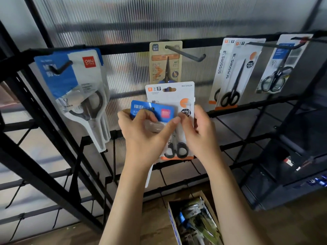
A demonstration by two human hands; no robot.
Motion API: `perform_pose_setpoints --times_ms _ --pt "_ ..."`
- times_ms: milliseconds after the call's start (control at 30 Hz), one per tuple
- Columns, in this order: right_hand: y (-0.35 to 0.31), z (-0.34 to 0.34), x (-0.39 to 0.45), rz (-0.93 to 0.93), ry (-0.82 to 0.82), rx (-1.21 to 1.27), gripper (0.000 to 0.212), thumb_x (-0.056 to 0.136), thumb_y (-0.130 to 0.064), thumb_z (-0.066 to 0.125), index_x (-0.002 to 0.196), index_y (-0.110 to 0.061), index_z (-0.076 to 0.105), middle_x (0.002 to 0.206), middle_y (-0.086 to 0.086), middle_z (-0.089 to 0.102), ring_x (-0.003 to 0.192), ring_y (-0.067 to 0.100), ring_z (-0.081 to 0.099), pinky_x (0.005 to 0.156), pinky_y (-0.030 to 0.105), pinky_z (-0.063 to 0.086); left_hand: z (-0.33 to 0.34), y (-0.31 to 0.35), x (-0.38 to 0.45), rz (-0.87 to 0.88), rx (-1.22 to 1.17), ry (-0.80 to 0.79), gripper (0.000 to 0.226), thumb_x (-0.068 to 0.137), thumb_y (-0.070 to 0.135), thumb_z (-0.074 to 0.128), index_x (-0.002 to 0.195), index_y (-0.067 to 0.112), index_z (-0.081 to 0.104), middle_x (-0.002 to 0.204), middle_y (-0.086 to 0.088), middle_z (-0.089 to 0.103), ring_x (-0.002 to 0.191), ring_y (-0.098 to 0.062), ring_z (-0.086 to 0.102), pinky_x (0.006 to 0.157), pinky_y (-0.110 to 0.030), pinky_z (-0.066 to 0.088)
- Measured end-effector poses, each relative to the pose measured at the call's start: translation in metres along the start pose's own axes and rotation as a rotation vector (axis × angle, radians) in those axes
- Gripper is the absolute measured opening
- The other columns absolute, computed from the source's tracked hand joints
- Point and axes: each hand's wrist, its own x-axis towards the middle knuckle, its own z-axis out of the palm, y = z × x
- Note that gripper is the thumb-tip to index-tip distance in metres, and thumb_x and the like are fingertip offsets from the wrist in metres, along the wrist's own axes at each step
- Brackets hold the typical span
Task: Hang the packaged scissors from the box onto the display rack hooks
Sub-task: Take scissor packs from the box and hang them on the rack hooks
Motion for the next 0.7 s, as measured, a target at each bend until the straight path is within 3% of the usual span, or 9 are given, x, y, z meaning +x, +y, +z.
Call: perform_pose_setpoints --times_ms 33,100,133,200,267,367,467,567,700 --pt "0.000 0.001 0.001 0.001 -0.001 0.011 0.011 0.095 -0.013 0.052 0.097 -0.003 0.055 0.086 0.000 0.065 0.077 0.008 0.061 0.065 0.025 0.049 -0.001 0.001 0.000 0.013 0.010 0.006 0.043 0.055 0.066 0.069 0.068 0.033 0.046 0.099 0.003 0.032 0.101 -0.019 0.049 0.089 -0.039 0.049" --pt "-0.001 0.002 0.001 -0.009 0.012 0.027 0.017 0.094 -0.018 0.051 0.101 -0.004 0.056 0.091 0.003 0.066 0.083 0.011 0.062 0.071 0.027 0.050 -0.005 0.005 -0.002 0.080 -0.034 0.019 0.033 0.066 0.055 0.071 0.079 0.030 0.053 0.100 0.007 0.035 0.099 -0.008 0.053 0.085 -0.022 0.048" --pt "-0.002 0.003 0.002 -0.015 0.018 0.035 0.019 0.094 -0.019 0.051 0.103 -0.004 0.057 0.093 0.003 0.066 0.084 0.010 0.062 0.072 0.024 0.049 -0.007 0.006 -0.003 0.123 -0.083 0.035 0.023 0.076 0.040 0.071 0.087 0.025 0.057 0.101 0.009 0.036 0.097 0.001 0.054 0.079 -0.011 0.046" --pt "-0.006 0.006 0.002 -0.027 0.017 0.049 0.020 0.094 -0.018 0.050 0.105 -0.002 0.057 0.094 0.000 0.066 0.084 0.003 0.060 0.072 0.017 0.047 -0.014 0.006 -0.002 0.189 -0.131 0.076 0.013 0.090 0.010 0.059 0.100 0.017 0.059 0.104 0.009 0.039 0.094 0.009 0.054 0.076 -0.005 0.044" --pt "-0.011 0.011 0.003 -0.038 0.011 0.058 0.019 0.094 -0.017 0.050 0.104 -0.002 0.057 0.094 0.002 0.066 0.082 0.006 0.061 0.069 0.019 0.047 -0.024 0.003 0.000 0.233 -0.162 0.136 0.023 0.091 0.004 0.047 0.103 0.019 0.059 0.102 0.006 0.046 0.092 -0.001 0.056 0.081 -0.017 0.048" --pt "-0.019 0.020 0.004 -0.048 -0.015 0.076 0.016 0.096 -0.016 0.050 0.106 -0.006 0.056 0.095 0.003 0.066 0.083 0.007 0.062 0.066 0.021 0.049 -0.040 0.009 0.001 0.223 -0.281 0.198 0.020 0.092 0.005 0.050 0.096 0.024 0.047 0.085 0.008 0.054 0.070 -0.007 0.054 0.065 -0.030 0.048" --pt "-0.024 0.031 0.005 -0.043 -0.047 0.097 0.017 0.096 -0.013 0.050 0.112 -0.009 0.056 0.100 -0.004 0.066 0.089 -0.002 0.061 0.073 0.012 0.046 -0.057 0.018 0.002 0.215 -0.455 0.243 0.033 0.090 -0.002 0.056 0.091 0.021 0.033 0.086 -0.001 0.057 0.077 -0.009 0.060 0.065 -0.023 0.050" --pt "-0.027 0.043 0.005 -0.017 -0.085 0.108 0.019 0.096 -0.014 0.050 0.114 -0.009 0.056 0.104 -0.004 0.066 0.093 -0.003 0.062 0.076 0.013 0.046 -0.073 0.026 0.006 0.200 -0.503 0.288 0.034 0.090 0.000 0.058 0.092 0.021 0.031 0.081 -0.011 0.061 0.070 -0.014 0.061 0.063 -0.024 0.049" --pt "-0.032 0.055 0.010 -0.039 -0.092 0.078 0.020 0.096 -0.015 0.051 0.115 -0.011 0.056 0.106 -0.013 0.064 0.099 -0.006 0.060 0.083 0.012 0.046 -0.092 0.034 0.014 0.191 -0.534 0.397 0.022 0.090 0.003 0.059 0.092 0.017 0.044 0.078 0.003 0.061 0.069 -0.005 0.060 0.063 -0.020 0.049"
